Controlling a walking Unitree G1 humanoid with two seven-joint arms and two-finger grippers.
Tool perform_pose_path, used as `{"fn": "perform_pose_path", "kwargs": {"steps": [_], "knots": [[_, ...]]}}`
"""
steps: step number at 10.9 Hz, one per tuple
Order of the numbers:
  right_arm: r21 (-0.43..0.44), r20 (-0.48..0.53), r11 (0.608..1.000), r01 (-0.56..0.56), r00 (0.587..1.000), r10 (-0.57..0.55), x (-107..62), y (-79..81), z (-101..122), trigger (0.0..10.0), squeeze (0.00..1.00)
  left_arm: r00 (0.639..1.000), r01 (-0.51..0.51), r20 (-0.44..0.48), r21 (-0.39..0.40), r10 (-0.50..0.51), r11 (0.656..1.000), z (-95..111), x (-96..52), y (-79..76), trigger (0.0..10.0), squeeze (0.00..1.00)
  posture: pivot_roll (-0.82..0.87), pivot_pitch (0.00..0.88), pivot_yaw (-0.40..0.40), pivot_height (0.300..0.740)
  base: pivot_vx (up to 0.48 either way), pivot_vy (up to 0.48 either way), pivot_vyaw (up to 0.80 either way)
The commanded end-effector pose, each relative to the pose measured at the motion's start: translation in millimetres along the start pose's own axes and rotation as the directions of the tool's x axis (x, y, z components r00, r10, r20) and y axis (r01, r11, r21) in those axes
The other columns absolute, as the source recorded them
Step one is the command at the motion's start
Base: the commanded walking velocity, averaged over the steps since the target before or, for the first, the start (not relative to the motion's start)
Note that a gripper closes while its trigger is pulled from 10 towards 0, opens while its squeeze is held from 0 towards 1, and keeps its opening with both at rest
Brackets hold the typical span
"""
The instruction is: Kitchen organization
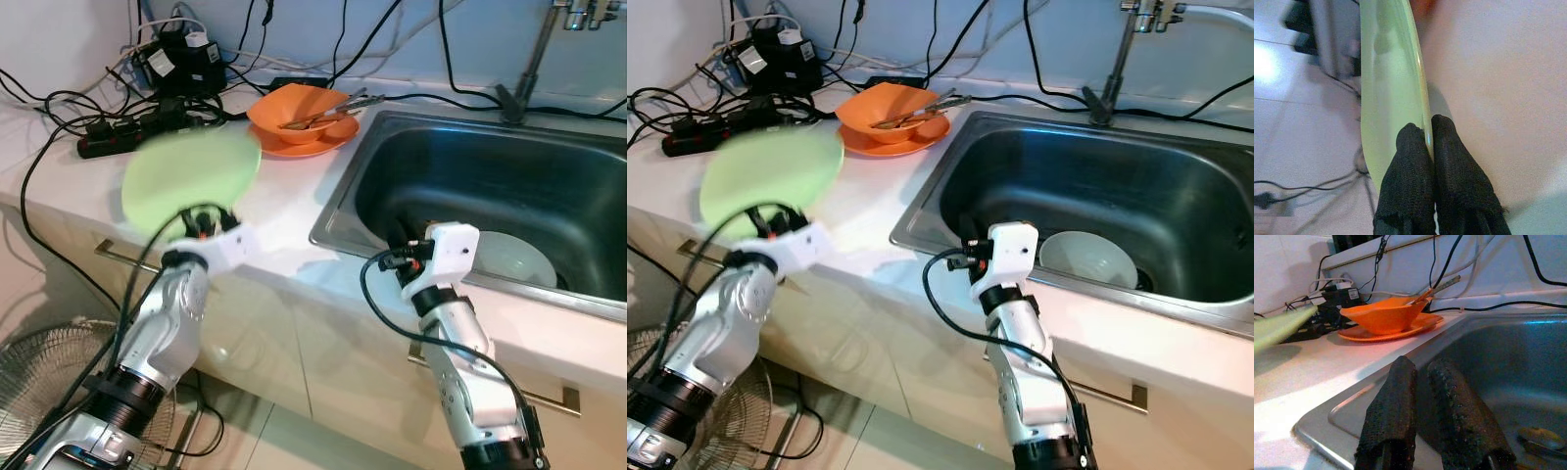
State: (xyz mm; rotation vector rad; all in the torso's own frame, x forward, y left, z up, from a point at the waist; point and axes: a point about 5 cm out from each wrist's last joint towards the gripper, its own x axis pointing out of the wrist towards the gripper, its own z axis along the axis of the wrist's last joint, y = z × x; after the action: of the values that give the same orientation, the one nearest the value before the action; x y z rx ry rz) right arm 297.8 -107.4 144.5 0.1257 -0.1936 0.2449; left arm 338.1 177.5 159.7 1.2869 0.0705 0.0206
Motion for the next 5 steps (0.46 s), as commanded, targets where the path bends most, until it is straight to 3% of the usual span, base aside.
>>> {"fn": "perform_pose_path", "kwargs": {"steps": [1, 2, 3, 5], "knots": [[0.01, -0.026, 1.0, 0.005, 1.0, -0.005, 2.5, -2.2, -3, 10.0, 0.0, 0.988, -0.148, 0.056, 0.013, 0.147, 0.989, 11, 2.7, 29.9, 10.0, 0.0, 0.07, 0.042, 0.098, 0.74, 0.0, 0.0, 0.0], [0.023, -0.012, 1.0, 0.008, 1.0, -0.008, 5.1, -3.1, 1, 10.0, 0.0, 0.98, -0.172, 0.104, 0.002, 0.171, 0.985, 19, 2.7, 34.7, 10.0, 0.0, 0.07, 0.036, 0.102, 0.74, 0.0, 0.0, 0.0], [0.062, 0.019, 0.998, 0.02, 1.0, -0.022, 13.3, -6.3, 12, 10.0, 1.0, 0.967, -0.171, 0.187, -0.016, 0.171, 0.985, 38, 2.0, 34.8, 10.0, 0.0, 0.07, 0.029, 0.105, 0.74, 0.0, 0.0, 0.0], [0.173, 0.083, 0.985, 0.021, 0.996, -0.036, 25.7, -8.8, 38, 10.0, 1.0, 0.947, -0.105, 0.301, -0.03, 0.109, 0.994, 66, -1.4, 18.2, 10.0, 0.0, 0.06, 0.014, 0.109, 0.74, 0.0, 0.0, 0.0]]}}
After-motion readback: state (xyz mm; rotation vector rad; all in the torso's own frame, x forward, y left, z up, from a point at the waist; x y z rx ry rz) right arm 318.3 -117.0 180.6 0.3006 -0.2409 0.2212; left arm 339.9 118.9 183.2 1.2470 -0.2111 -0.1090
